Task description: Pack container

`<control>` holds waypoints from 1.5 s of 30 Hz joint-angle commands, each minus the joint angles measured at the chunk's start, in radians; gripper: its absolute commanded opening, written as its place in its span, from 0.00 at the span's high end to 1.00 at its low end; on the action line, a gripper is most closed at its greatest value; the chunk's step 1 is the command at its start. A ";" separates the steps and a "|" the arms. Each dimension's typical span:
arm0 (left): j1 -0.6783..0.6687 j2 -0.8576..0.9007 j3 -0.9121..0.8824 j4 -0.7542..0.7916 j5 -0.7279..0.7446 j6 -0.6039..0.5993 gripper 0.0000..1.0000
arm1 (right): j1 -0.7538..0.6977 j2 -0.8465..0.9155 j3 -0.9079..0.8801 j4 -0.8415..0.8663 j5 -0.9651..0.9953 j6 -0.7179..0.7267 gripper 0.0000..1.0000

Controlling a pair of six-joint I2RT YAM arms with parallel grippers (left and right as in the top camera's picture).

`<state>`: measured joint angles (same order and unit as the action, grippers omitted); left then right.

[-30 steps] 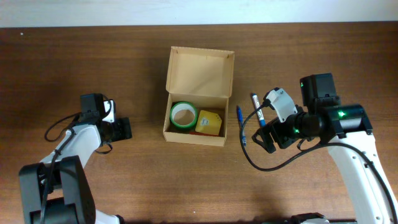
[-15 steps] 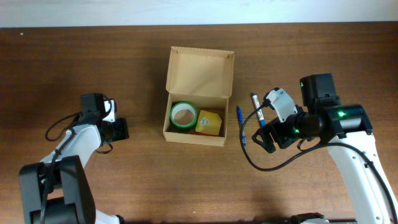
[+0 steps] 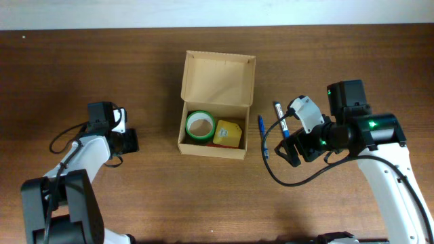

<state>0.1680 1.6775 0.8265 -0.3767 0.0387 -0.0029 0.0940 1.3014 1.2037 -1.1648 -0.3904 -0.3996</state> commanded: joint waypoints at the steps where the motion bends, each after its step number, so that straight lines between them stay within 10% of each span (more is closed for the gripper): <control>1: 0.005 0.016 -0.003 -0.003 0.018 0.008 0.55 | -0.002 -0.003 0.000 0.003 -0.001 -0.003 0.01; 23: -0.276 -0.207 0.344 -0.325 0.018 -0.014 0.53 | -0.002 -0.003 0.000 0.003 -0.001 -0.003 0.01; 45: -0.593 -0.206 0.392 -0.332 -0.102 -0.255 0.48 | -0.002 -0.003 0.000 0.003 -0.001 -0.003 0.01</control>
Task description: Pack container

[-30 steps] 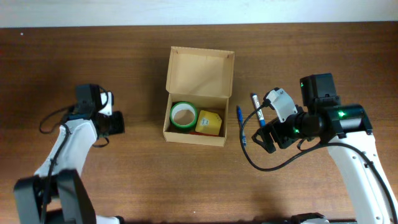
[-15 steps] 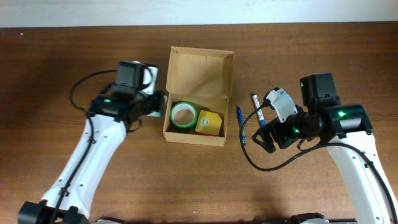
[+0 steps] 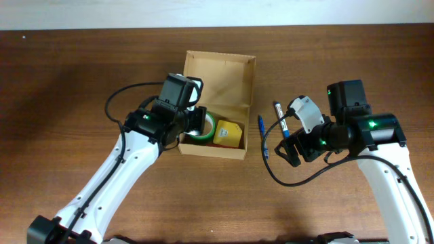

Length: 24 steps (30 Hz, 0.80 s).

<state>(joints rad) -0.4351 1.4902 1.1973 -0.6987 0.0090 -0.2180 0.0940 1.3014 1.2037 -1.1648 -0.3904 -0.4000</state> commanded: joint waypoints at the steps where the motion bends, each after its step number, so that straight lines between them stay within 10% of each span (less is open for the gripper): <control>1: 0.013 -0.034 0.021 -0.022 -0.110 -0.057 0.48 | -0.002 -0.003 0.000 0.003 -0.001 -0.003 0.01; 5: 0.027 -0.097 0.021 -0.043 -0.177 -0.063 0.46 | -0.002 -0.003 0.000 0.003 -0.001 -0.003 0.01; 14: 0.102 -0.209 0.021 -0.134 -0.219 -0.081 0.01 | -0.002 -0.003 0.000 0.003 -0.001 -0.003 0.01; 24: 0.234 -0.223 0.014 -0.238 -0.219 -0.081 0.00 | -0.002 -0.003 0.000 0.003 -0.001 -0.003 0.01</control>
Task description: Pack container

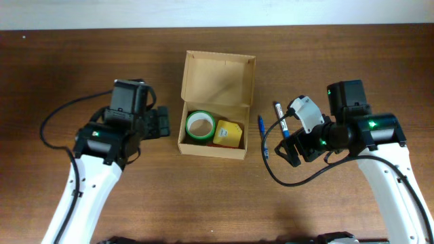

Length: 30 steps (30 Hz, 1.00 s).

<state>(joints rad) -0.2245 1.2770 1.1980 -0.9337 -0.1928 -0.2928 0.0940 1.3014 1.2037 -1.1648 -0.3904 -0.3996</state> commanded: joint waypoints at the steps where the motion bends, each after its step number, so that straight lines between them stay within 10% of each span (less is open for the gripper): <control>1: 0.036 -0.008 0.010 -0.003 -0.018 -0.006 0.00 | -0.002 -0.003 0.000 0.003 -0.001 -0.003 0.01; 30: 0.142 0.446 -0.073 0.185 0.153 0.176 0.00 | -0.002 -0.003 0.000 0.003 -0.001 -0.003 0.01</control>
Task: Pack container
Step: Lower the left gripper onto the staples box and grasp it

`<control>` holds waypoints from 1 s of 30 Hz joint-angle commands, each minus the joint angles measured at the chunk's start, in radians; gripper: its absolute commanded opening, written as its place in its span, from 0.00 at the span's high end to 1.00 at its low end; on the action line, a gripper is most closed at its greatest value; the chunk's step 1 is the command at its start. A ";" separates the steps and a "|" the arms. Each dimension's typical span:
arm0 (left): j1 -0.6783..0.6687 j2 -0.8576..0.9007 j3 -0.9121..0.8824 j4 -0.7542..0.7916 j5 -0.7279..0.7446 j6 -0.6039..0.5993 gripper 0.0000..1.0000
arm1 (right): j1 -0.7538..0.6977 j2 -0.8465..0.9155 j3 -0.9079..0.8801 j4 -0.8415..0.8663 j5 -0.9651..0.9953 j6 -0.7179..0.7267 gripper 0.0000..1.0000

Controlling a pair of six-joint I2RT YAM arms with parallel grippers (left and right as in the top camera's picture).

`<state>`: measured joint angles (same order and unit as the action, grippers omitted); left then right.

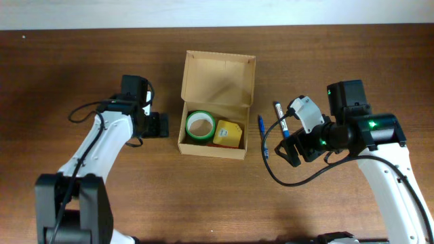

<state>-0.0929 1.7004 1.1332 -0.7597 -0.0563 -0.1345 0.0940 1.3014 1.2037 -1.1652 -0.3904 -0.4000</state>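
Note:
An open cardboard box [215, 81] stands mid-table, its lid flap folded back. Inside lie a green tape roll [201, 125] and a yellow block [228, 133]. Right of the box are a blue pen [260, 126], a black marker [278, 111] and a dark pen [266, 150]. My left gripper [161, 125] sits low just left of the box, pointing at its wall; its jaw state is unclear. My right gripper [287, 152] hovers beside the pens, fingers apart and empty.
The brown wooden table [102, 196] carries nothing else. Black cables loop from both arms, one [298, 179] under the right gripper. The table's far edge meets a pale wall at the top.
My left arm has drawn in; its gripper sits slightly lower and closer to the box's left wall. The right arm, box contents and pens are unchanged.
At first my left gripper rested far left of the box. Then it was over the box's front left corner by the tape roll. Later it was outside, left of the box, and it stays there now. The right arm never moved; box contents look the same.

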 commanded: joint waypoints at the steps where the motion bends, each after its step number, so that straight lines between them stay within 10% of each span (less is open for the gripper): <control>1: 0.015 0.030 -0.010 0.017 0.016 0.018 0.00 | -0.002 -0.003 0.000 0.003 -0.001 -0.003 0.01; 30: 0.065 0.112 -0.056 0.183 0.032 0.067 0.00 | -0.002 -0.003 0.000 0.003 -0.001 -0.003 0.01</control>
<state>-0.0063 1.7939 1.0843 -0.5865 0.0151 -0.0639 0.0940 1.3014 1.2037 -1.1648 -0.3904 -0.3996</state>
